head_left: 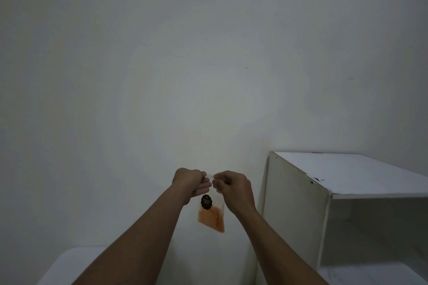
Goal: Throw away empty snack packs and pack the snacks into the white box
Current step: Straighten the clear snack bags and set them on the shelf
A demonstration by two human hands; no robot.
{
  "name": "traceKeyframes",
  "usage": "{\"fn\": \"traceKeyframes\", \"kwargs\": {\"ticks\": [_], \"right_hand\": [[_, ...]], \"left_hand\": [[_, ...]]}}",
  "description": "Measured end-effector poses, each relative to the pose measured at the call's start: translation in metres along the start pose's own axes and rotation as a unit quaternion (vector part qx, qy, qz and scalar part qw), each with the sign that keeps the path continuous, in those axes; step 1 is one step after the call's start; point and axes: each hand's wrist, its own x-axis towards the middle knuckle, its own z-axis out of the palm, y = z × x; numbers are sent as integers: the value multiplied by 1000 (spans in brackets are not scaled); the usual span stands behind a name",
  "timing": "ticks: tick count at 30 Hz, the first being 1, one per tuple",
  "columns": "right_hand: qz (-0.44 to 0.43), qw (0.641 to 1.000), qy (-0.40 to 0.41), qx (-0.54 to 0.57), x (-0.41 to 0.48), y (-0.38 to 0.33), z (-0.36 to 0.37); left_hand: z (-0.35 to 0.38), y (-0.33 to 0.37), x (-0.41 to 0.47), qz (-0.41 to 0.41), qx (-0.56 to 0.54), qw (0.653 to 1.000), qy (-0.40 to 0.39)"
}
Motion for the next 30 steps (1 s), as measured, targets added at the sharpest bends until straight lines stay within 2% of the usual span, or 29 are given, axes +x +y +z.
{"fn": "traceKeyframes", "kwargs": {"ticks": [5,9,12,17,30], "right_hand": [[16,998,-56,35,0,-3,-2],[60,988,-81,118,1,-7,-5],[85,982,-95,139,1,-10,-9],[96,983,-112,107,2,-13,-12],[106,979,-141,103,-2,-6,-6]], "left_hand": [[-4,-3,3,13,16,1000,-13],[-7,-6,2,52,74,995,-48],[-10,-8,-1,86,102,989,-70],[-18,-14,-1,112,114,984,-81],[-24,-20,-1,85,74,988,-104]]}}
